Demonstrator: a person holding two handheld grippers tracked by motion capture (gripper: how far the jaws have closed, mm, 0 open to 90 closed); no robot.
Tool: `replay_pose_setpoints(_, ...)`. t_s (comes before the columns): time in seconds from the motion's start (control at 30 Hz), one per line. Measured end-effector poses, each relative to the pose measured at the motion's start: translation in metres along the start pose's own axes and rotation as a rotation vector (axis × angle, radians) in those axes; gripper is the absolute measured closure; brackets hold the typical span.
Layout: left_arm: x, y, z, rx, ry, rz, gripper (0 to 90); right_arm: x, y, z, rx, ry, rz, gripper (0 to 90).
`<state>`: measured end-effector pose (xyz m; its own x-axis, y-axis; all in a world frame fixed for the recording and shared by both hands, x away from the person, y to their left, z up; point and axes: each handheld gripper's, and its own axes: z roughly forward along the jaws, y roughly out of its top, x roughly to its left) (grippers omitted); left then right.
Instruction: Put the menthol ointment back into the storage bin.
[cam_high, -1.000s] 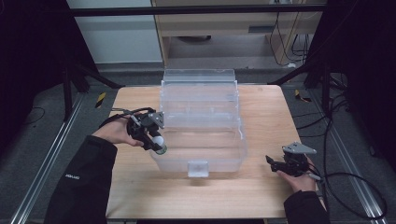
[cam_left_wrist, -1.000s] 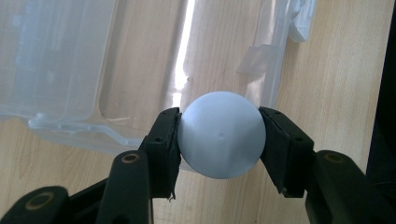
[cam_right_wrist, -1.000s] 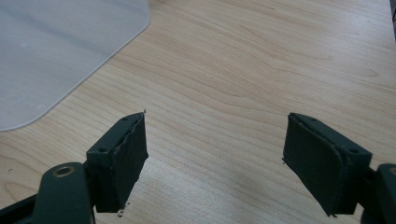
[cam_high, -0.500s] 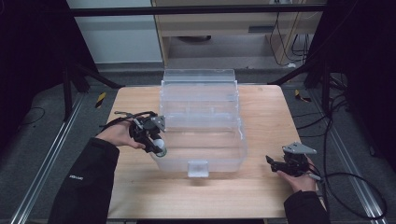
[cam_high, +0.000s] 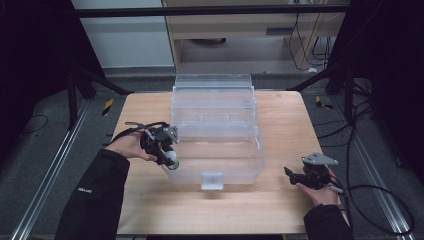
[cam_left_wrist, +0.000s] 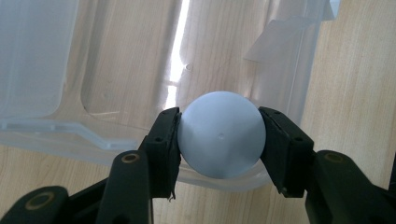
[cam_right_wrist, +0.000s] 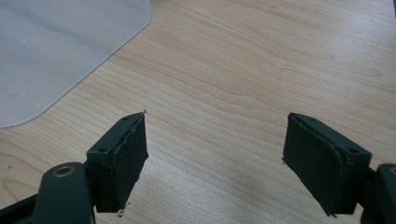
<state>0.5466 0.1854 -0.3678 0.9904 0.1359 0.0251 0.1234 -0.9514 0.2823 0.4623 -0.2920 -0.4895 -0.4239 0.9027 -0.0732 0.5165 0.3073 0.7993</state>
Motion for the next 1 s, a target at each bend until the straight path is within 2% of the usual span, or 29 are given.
replay_pose_setpoints(0.43,0.001,-0.001,0.007,0.015,0.011,0.002,50.3,0.000,0.000,0.001,0.005,0.002,-0.007,21.7)
replay_pose_setpoints(0.57,0.002,-0.001,0.011,0.014,-0.002,0.000,50.3,0.001,0.000,0.001,0.007,0.003,-0.007,21.7)
replay_pose_setpoints(1.0,0.002,-0.007,0.018,0.010,-0.004,-0.007,50.3,0.001,-0.001,0.002,0.010,0.003,-0.019,21.5)
